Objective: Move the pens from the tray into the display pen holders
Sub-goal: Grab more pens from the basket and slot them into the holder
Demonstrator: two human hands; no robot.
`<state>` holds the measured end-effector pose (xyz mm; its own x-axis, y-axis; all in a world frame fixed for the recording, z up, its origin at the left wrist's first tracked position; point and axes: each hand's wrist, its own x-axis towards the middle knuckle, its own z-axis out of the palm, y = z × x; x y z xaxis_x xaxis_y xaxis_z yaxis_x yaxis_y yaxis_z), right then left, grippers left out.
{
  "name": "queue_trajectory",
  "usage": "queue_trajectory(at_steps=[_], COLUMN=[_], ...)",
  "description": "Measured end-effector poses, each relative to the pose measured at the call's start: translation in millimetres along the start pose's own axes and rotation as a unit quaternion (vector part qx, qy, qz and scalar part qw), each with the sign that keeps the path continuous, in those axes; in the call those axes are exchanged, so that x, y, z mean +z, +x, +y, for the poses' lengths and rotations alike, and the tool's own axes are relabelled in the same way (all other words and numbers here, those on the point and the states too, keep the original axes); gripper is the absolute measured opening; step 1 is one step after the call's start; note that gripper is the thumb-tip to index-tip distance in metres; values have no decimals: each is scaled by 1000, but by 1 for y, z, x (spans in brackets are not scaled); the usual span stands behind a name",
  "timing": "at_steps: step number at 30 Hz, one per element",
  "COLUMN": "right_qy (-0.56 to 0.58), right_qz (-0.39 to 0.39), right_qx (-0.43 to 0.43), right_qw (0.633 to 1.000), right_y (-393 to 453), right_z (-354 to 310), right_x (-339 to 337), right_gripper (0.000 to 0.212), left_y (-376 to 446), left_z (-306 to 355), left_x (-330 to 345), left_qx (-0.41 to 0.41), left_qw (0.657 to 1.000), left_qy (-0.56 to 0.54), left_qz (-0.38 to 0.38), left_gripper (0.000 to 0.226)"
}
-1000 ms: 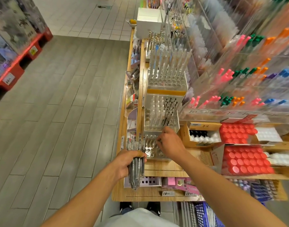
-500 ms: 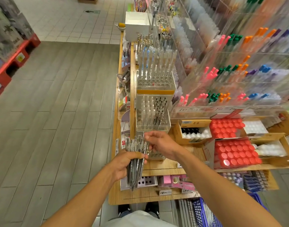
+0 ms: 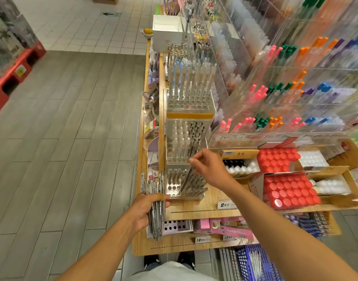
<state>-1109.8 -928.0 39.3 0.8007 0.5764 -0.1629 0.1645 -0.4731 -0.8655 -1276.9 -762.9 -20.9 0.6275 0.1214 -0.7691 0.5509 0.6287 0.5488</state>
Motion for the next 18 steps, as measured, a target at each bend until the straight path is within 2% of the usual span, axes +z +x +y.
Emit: queue_trajectory(at_steps=[2, 5, 12, 18], right_qy=[-118, -206, -310, -339], right_qz=[-19, -53, -87, -83], right_qx=[-42, -87, -152, -118], right_qw=[992, 973, 935, 929], right_y=[0, -3, -8, -4], right_z=[3, 10, 22, 20], right_x=[7, 19, 31, 39], right_gripper=[10, 12, 5, 16], left_y=[1, 1, -1, -3], left_z=[-2, -4, -5, -3], left_x=[-4, -8, -3, 6], left_qx=[-4, -10, -17, -17], left_qw=[1000, 1000, 1000, 1000], left_qy=[-9, -15, 1, 18], left_qz=[3, 0, -2, -10], left_gripper=[63, 61, 50, 40])
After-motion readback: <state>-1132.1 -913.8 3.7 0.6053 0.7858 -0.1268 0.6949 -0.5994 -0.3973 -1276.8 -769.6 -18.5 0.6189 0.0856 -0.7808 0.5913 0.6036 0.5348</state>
